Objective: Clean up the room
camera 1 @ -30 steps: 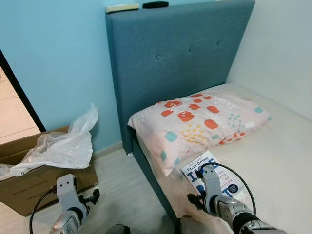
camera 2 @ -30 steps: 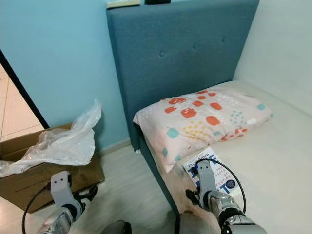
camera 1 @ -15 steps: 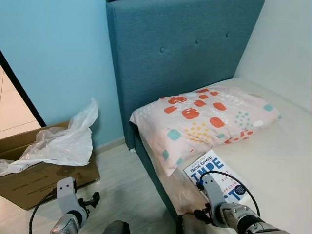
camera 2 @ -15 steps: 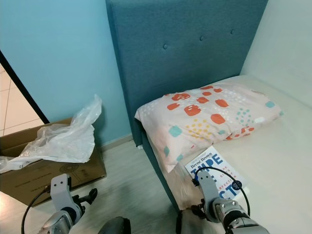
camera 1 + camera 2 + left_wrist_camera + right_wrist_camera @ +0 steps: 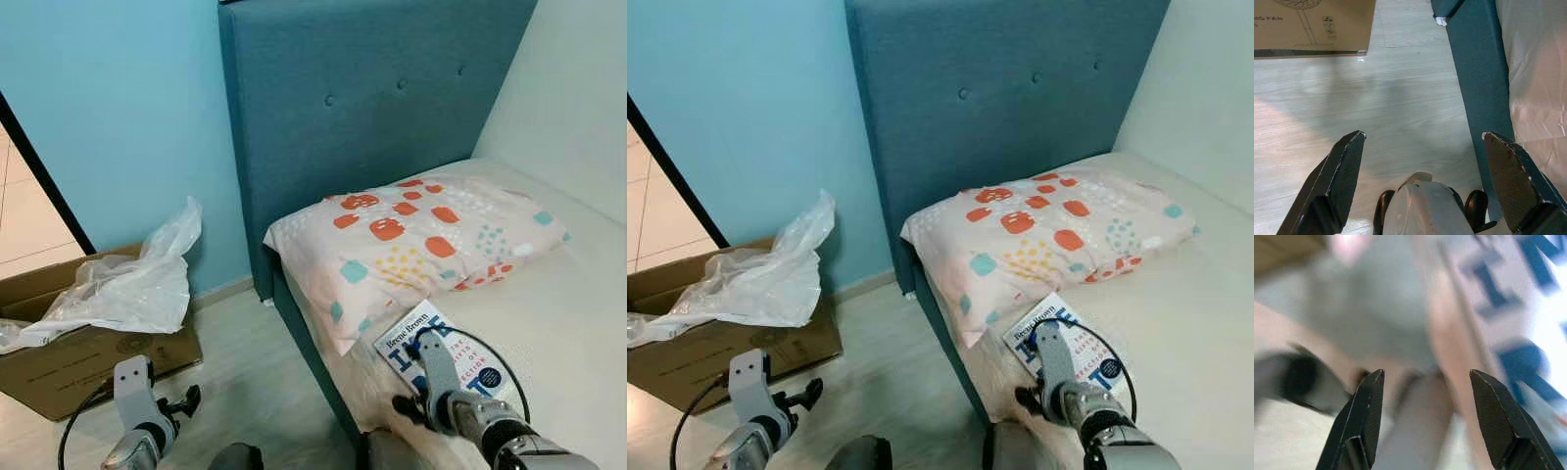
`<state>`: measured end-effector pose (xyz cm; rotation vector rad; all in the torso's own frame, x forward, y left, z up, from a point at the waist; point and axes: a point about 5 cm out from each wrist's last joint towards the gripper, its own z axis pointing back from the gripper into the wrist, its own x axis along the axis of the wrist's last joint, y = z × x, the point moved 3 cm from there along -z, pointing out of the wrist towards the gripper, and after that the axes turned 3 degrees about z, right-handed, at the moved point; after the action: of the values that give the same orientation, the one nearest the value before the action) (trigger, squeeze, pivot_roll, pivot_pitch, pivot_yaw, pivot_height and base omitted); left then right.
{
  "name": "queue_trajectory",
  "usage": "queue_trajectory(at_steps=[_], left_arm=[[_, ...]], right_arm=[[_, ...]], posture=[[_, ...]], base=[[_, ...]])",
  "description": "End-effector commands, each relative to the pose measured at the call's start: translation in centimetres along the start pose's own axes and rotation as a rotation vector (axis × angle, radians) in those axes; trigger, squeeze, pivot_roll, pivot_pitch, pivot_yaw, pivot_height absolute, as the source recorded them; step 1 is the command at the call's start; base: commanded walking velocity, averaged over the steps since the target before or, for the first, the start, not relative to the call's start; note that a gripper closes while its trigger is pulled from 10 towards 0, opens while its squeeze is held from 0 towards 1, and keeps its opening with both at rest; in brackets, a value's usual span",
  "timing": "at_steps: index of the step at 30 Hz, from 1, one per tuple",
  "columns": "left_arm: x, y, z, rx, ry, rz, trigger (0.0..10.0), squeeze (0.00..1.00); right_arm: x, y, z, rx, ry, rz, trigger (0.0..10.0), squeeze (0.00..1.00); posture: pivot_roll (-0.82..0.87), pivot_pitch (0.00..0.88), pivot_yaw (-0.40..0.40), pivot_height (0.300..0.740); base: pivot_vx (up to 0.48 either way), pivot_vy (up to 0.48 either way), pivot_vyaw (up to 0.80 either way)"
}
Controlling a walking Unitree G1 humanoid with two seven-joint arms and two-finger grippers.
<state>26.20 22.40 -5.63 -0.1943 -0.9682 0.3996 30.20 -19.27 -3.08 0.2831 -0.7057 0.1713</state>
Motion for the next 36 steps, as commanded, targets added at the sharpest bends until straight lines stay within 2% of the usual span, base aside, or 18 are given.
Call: queue_trajectory(at_steps=[1, 5, 8, 11, 14, 17, 18, 21, 26, 30, 33, 36], left_arm=[[-0.7, 0.2, 0.2, 0.007, 0.027, -0.012, 10.0, 0.0], [-1.7, 0.8, 0.6, 0.042, 0.063, -0.02, 10.0, 0.0], [-2.3, 1.4, 0.9, 0.074, 0.083, -0.026, 10.0, 0.0], [-2.6, 1.7, 1.0, 0.094, 0.094, -0.027, 10.0, 0.0], [-3.6, 2.7, 1.5, 0.158, 0.127, -0.026, 10.0, 0.0], [-3.9, 3.0, 1.7, 0.199, 0.14, -0.011, 10.0, 0.0], [-3.9, 3.0, 1.7, 0.199, 0.14, -0.011, 10.0, 0.0], [-4.5, 3.3, 2.0, 0.242, 0.155, 0.022, 10.0, 0.0], [-5.8, 3.7, 2.6, 0.276, 0.199, 0.038, 10.0, 0.0], [-6.8, 3.8, 3.0, 0.286, 0.233, 0.033, 10.0, 0.0], [-8.0, 4.2, 3.7, 0.296, 0.279, 0.007, 10.0, 0.0], [-8.3, 4.4, 3.9, 0.3, 0.292, -0.005, 10.0, 0.0]], right_arm=[[0.8, 1.3, -0.3, 0.08, -0.08, -0.078, 10.0, 0.0], [1.7, 3.7, -1.1, 0.173, -0.213, -0.244, 10.0, 0.0], [1.4, 4.6, -1.5, 0.177, -0.224, -0.282, 10.0, 0.0], [0.9, 5.1, -1.7, 0.174, -0.211, -0.28, 10.0, 0.0], [-2.5, 5.9, -2.4, 0.1, -0.082, -0.178, 10.0, 0.0], [-4.9, 5.6, -2.3, 0.023, 0.009, -0.108, 10.0, 0.0], [-4.9, 5.6, -2.3, 0.023, 0.009, -0.108, 10.0, 0.0], [-7.2, 5.5, -2.1, -0.019, 0.08, -0.048, 10.0, 0.0], [-9.3, 5.6, -1.9, -0.044, 0.127, -0.045, 10.0, 0.0], [-9.9, 5.1, -1.6, -0.069, 0.132, -0.073, 10.0, 0.0], [-11.4, 4.2, -1.0, -0.111, 0.161, -0.092, 10.0, 0.0], [-12.0, 4.0, -0.7, -0.126, 0.176, -0.092, 10.0, 0.0]], posture=[[0.06, 0.094, -0.019, 0.626], [0.06, 0.075, -0.021, 0.626], [0.05, 0.06, -0.022, 0.636], [0.05, 0.051, -0.023, 0.641], [0.05, 0.029, -0.026, 0.656], [0.04, 0.012, -0.033, 0.671], [0.04, 0.012, -0.033, 0.671], [0.03, 0.004, -0.035, 0.686], [0.02, 0.0, -0.034, 0.706], [0.01, 0.0, -0.025, 0.716], [0.01, 0.0, -0.024, 0.731], [0.01, 0.0, -0.025, 0.736]], base=[[0.0, 0.0, 0.0], [0.0, 0.0, 0.0], [0.0, 0.0, 0.0], [0.0, 0.0, 0.0], [0.0, 0.0, 0.0], [0.0, 0.0, 0.0], [0.0, 0.0, 0.0], [0.0, 0.0, 0.0], [0.0, 0.0, 0.0], [0.0, 0.0, 0.0], [0.0, 0.0, 0.0], [0.0, 0.0, 0.0]])
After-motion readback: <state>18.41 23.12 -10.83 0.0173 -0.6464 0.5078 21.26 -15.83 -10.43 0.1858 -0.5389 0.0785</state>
